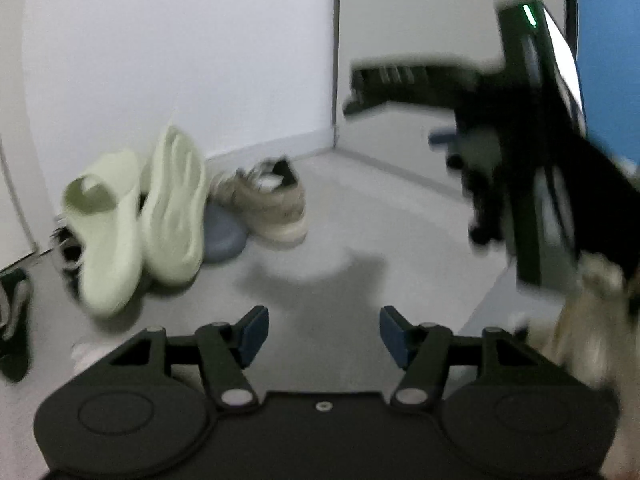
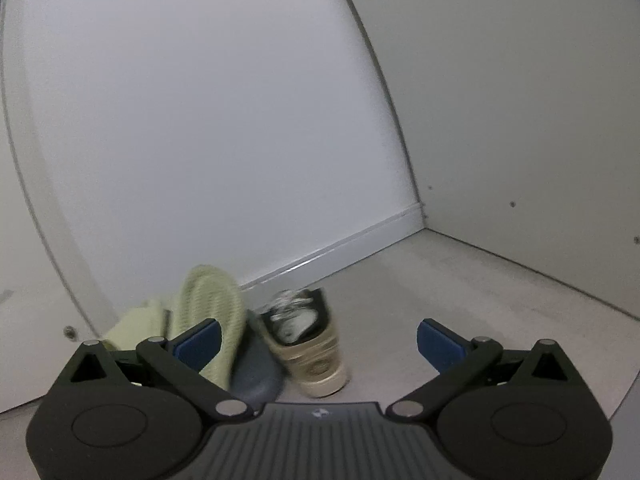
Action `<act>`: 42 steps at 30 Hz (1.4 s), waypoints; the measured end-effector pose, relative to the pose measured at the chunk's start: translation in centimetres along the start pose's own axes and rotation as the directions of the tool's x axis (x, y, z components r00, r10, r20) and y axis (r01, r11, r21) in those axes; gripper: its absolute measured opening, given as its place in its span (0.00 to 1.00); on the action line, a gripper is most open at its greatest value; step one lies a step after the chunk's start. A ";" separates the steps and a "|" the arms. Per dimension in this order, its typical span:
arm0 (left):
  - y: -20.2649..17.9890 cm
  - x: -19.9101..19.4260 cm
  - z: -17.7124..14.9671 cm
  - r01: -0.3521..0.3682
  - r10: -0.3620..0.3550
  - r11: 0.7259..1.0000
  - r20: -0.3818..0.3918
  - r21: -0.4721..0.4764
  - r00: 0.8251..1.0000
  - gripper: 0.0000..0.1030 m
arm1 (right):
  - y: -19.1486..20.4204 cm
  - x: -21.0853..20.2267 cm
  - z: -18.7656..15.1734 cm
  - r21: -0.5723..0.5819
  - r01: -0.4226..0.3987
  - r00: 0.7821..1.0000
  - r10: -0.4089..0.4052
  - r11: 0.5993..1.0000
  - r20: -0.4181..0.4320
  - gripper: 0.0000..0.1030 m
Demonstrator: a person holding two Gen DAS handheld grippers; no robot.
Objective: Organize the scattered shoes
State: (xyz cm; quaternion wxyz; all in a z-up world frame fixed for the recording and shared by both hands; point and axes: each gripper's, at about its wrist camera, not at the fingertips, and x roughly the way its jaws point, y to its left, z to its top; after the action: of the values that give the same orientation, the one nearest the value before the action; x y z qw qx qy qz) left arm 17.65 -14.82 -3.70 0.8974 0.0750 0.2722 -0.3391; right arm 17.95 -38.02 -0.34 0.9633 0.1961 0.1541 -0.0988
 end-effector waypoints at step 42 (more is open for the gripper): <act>-2.0 13.1 3.3 0.094 -0.076 0.993 -0.224 0.069 0.972 0.33 | -13.5 7.7 -2.3 0.578 0.071 0.983 0.041 0.813 -0.178 1.00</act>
State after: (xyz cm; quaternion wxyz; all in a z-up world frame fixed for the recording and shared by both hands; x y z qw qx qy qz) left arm 25.93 -24.83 -7.93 0.8425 0.1358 0.3598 -0.3772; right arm 21.16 -50.28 -9.59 0.8382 0.4881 0.2056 -0.1303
